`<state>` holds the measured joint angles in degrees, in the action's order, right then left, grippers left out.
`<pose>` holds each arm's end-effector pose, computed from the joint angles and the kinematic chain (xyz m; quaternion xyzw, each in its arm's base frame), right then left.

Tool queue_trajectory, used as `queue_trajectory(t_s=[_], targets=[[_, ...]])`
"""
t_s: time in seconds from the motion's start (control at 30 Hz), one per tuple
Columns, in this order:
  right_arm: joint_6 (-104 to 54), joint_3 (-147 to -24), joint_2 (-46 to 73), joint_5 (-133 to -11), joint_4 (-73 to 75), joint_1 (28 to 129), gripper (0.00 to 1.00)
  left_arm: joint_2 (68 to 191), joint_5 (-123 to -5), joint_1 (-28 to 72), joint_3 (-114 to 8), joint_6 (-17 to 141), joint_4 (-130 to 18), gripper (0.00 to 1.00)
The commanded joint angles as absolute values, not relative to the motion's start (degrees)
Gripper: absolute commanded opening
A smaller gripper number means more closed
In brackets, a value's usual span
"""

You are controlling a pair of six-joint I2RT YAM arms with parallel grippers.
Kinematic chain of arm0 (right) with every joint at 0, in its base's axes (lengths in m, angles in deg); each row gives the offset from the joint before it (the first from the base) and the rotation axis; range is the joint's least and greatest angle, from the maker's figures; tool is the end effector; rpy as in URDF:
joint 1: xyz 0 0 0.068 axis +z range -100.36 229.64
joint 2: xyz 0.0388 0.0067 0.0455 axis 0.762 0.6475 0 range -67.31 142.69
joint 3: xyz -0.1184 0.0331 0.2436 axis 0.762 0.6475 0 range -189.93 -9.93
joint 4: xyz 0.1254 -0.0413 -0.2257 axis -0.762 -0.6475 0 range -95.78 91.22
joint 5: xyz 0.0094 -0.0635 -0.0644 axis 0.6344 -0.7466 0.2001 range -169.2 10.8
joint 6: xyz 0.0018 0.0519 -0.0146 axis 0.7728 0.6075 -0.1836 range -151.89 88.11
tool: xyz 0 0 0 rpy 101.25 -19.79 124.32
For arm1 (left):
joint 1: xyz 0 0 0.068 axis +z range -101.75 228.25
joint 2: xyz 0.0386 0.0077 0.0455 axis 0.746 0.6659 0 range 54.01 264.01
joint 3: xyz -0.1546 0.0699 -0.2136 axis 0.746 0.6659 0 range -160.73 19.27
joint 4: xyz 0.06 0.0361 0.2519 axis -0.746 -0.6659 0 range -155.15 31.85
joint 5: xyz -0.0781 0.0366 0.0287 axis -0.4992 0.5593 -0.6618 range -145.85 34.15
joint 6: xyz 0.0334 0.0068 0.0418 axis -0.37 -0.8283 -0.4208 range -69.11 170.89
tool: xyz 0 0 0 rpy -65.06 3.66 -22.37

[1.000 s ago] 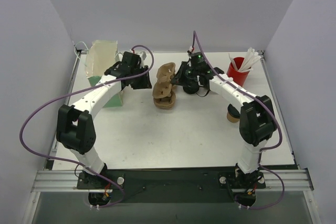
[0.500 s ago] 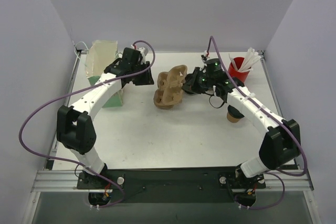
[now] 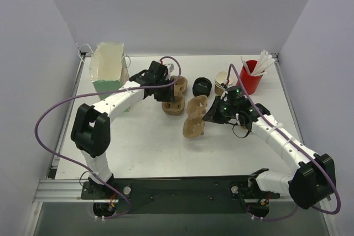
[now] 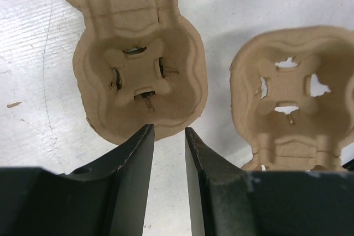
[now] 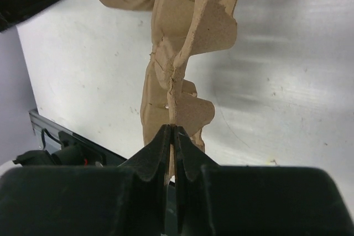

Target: Pack the takeout coffee

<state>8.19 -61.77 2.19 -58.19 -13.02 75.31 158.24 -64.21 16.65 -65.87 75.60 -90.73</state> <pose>0.2380 0.1285 0.2870 0.0200 0.8639 0.3930 0.3145 0.3411 -0.2159 0.2602 0.0804 0.9389 -0.2153 0.2563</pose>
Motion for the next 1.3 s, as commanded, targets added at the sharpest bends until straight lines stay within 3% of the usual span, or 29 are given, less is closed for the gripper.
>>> queue_trajectory(t_s=[0.0,0.4,0.5,0.53,0.63,0.77,0.93,1.13,1.27], targets=[[7.7,-56.9,0.3,-57.0,-13.2,76.0,0.0,156.0,-64.4,16.8,-65.5,76.8,-87.5,0.39],[3.8,-54.1,5.3,-65.7,-21.7,71.4,0.0,152.2,-64.5,17.0,-69.3,75.9,-91.5,0.4],[2.5,-56.8,6.3,-68.6,-25.4,71.2,0.3,152.2,-64.2,17.8,-72.0,75.1,-94.9,0.4],[2.3,-57.5,6.3,-69.9,-26.1,71.3,0.49,152.2,-64.1,17.9,-72.2,75.0,-95.5,0.4],[1.2,-61.7,5.7,-73.6,-29.5,71.5,0.64,151.5,-64.0,18.1,-72.3,74.7,-96.7,0.4],[0.5,-70.1,5.5,-78.5,-31.6,75.6,0.64,146.7,-63.9,19.7,-73.7,75.8,-97.2,0.4],[1.6,-81.5,16.3,-76.8,-29.3,83.6,0.64,144.2,-63.2,27.2,-83.7,77.9,-101.2,0.39],[2.5,-88.0,28.8,-71.6,-24.8,87.2,0.64,143.8,-53.3,35.0,-95.1,77.2,-111.4,0.39],[2.2,-91.4,35.0,-70.8,-24.6,90.5,0.63,142.0,-48.0,41.7,-93.5,78.1,-112.9,0.4]])
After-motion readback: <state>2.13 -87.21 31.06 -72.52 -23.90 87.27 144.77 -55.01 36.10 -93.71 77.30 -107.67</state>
